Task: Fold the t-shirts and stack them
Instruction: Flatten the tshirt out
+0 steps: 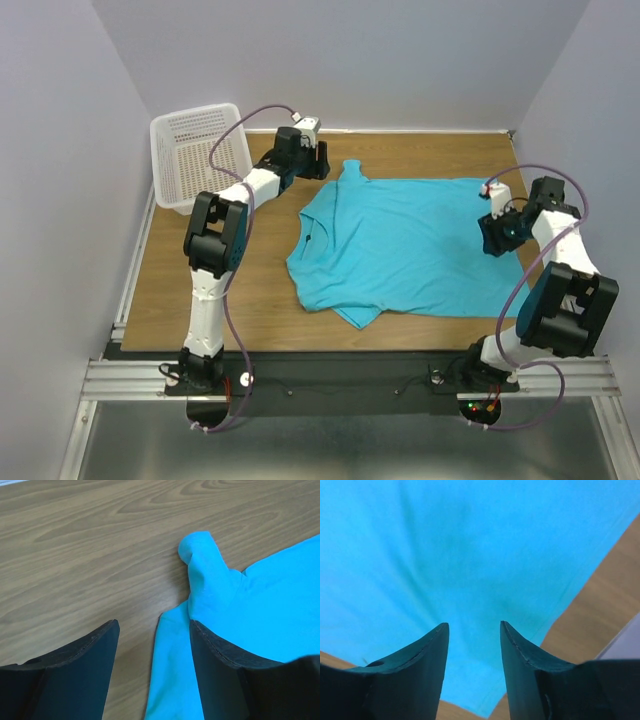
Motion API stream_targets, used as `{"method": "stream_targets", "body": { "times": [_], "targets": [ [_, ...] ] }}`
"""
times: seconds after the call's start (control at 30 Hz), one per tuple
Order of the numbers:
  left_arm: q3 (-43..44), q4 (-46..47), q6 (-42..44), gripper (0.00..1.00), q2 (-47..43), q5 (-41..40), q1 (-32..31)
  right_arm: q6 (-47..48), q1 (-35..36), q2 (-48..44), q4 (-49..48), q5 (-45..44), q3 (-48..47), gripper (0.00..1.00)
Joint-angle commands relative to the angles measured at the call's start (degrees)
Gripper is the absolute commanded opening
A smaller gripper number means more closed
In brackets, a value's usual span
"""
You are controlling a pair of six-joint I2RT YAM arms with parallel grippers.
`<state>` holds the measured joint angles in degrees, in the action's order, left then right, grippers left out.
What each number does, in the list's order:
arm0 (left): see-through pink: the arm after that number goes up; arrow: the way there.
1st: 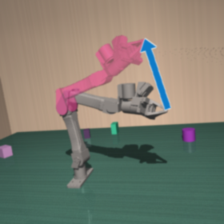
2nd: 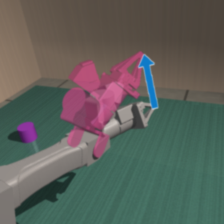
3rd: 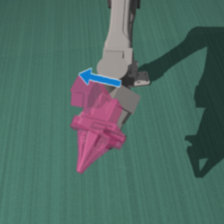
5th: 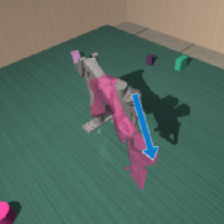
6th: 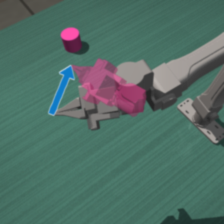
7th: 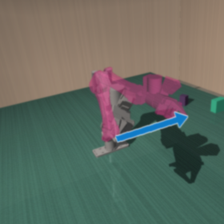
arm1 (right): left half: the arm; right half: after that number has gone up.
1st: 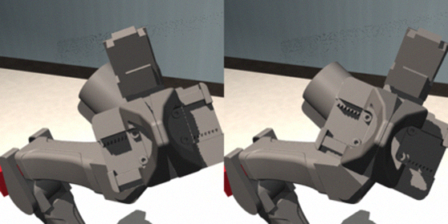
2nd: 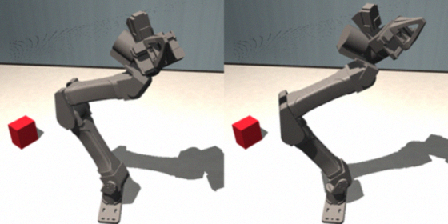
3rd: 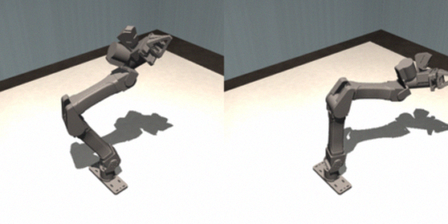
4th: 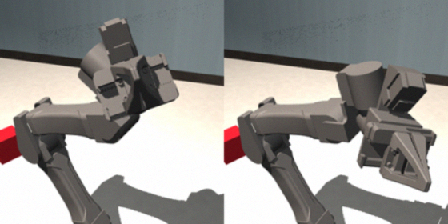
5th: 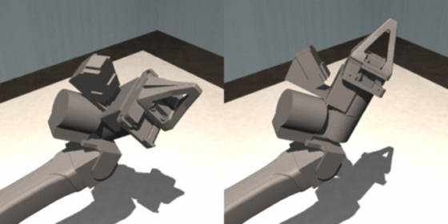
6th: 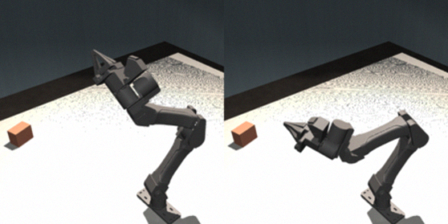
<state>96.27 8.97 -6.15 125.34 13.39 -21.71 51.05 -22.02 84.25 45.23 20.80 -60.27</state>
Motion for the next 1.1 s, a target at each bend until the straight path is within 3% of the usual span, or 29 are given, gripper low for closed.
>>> {"method": "stream_targets", "body": {
  "times": [0.0,0.33,0.83,1.07],
  "targets": [
    [5.85,-1.23,-2.11,0.69,3.50,5.07,-0.52,-12.26,0.22,3.36,-1.54,13.20,-5.64,0.54],
    [9.81,-6.94,-1.41,0.69,7.98,4.02,-1.49,-21.25,0.14,7.07,-4.89,22.97,-9.17,0.55],
    [22.12,-19.52,1.76,0.63,16.25,-2.75,-3.42,-22.13,-1.01,4.87,-6.38,23.15,-5.74,0.55],
    [23.35,-21.63,4.21,0.54,16.17,-4.33,-3.77,-22.39,-2.23,4.87,-6.65,23.06,-5.82,0.55]
  ]
}}
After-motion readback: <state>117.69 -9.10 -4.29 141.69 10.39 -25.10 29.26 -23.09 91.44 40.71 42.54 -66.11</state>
